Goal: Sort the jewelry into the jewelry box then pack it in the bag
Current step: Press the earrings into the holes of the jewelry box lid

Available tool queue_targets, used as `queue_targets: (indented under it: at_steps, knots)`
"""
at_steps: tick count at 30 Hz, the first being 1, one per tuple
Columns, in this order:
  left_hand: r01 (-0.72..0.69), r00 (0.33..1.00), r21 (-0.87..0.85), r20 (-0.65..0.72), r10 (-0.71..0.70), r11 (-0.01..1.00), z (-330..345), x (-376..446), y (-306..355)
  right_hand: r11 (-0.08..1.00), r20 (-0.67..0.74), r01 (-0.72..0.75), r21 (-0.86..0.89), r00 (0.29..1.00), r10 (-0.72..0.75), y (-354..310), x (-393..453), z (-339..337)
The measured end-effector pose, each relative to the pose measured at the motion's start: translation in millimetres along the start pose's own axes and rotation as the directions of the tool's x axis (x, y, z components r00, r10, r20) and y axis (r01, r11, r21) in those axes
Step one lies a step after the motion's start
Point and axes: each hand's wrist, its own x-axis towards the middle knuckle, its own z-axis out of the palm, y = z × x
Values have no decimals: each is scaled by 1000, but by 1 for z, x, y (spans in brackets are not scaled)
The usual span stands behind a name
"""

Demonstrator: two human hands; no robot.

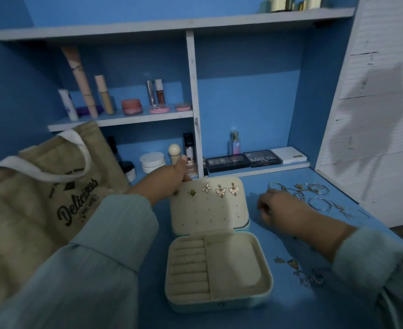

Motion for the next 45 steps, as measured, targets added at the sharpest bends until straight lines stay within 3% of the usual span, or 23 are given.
queue_targets:
  at_steps: [3, 5, 9, 13, 18, 23, 30, 37, 45]
  knots:
    - [-20, 997, -81, -72, 14, 997, -2, -8, -10, 998, -65, -21, 52, 998, 25, -5, -4, -2]
    - [-31, 995, -222, -104, 8, 974, -1, -15, -16, 994, -119, -39, 99, 992, 50, -9, -5, -4]
    - [22, 987, -552, -118, -105, 833, 7, -24, -27, 976, -251, -52, 213, 962, 106, -16, -7, -7]
    - [45, 986, -733, -78, -149, 679, 15, -27, -39, 953, -455, 36, 302, 884, 111, -30, -8, -10]
    - [47, 988, -796, -53, -147, 604, 28, -35, -52, 903, -600, 235, 359, 800, 31, -60, -6, -11]
    - [37, 993, -811, -36, -113, 583, 29, -43, -55, 859, -580, 317, 401, 814, -30, -85, -2, -2]
    - [-26, 997, -821, -63, -45, 571, 33, -59, -57, 799, -443, 242, 550, 896, 34, -111, 4, 11]
    - [-79, 997, -819, -61, 50, 568, 34, -63, -60, 667, -281, 170, 726, 958, 62, -133, 8, 19]
    - [-96, 995, -848, -62, 82, 522, 35, -63, -63, 679, -269, 125, 723, 957, 110, -136, 10, 23]
